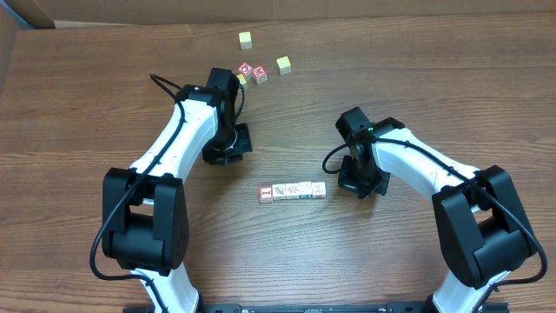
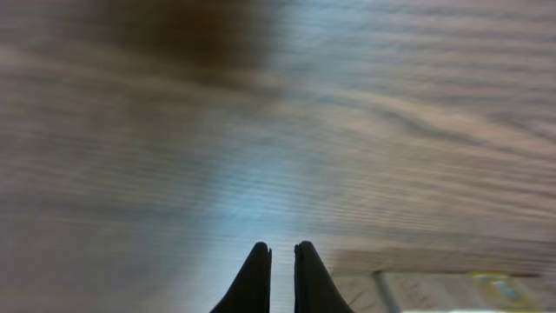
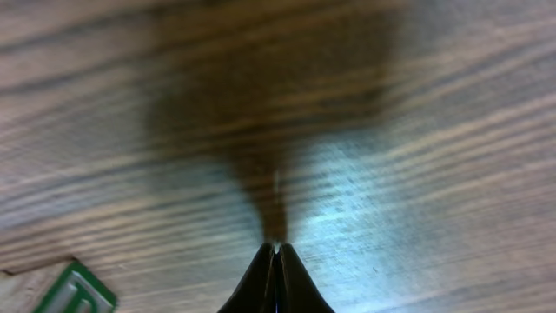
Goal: Flip 5 blocks
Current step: 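Lower both grippers to the row's two ends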
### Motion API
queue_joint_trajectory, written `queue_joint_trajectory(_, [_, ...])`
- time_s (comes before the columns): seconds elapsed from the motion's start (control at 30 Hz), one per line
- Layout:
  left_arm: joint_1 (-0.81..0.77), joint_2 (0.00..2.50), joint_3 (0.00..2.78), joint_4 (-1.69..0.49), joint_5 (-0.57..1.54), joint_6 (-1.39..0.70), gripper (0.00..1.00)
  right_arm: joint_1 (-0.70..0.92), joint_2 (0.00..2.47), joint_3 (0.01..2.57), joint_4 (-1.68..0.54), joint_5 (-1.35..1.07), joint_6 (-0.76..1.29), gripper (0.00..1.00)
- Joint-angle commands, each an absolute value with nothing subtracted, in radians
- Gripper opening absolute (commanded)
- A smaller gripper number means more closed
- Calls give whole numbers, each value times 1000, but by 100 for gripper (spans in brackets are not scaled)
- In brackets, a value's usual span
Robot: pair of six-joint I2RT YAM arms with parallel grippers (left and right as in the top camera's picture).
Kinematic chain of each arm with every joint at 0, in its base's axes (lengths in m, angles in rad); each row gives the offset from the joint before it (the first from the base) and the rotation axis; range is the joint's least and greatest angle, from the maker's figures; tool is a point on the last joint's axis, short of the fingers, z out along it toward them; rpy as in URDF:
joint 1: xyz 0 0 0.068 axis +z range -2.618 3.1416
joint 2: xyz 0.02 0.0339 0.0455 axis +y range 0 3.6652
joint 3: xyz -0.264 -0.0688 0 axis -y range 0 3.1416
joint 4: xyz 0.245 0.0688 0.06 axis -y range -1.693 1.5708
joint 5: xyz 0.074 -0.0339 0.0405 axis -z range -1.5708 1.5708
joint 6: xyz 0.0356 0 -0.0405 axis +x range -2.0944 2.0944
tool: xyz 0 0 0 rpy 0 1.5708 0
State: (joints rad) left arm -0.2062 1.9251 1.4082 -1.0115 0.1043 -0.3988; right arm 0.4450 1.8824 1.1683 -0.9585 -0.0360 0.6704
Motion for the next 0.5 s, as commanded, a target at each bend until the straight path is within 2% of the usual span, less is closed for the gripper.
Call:
queue_joint_trajectory(0.0, [-232, 1926, 1376, -952, 197, -362, 4, 443, 1878, 1162, -950, -47, 682, 4])
queue_joint_trajectory(0.17, [-255, 1926, 1357, -921, 204, -361, 4, 443, 1878, 1158, -955, -52, 682, 4])
queue_joint_trajectory(0.47, [-262, 1926, 1356, -1149, 164, -326, 4, 443, 1878, 1157, -946, -70, 681, 4])
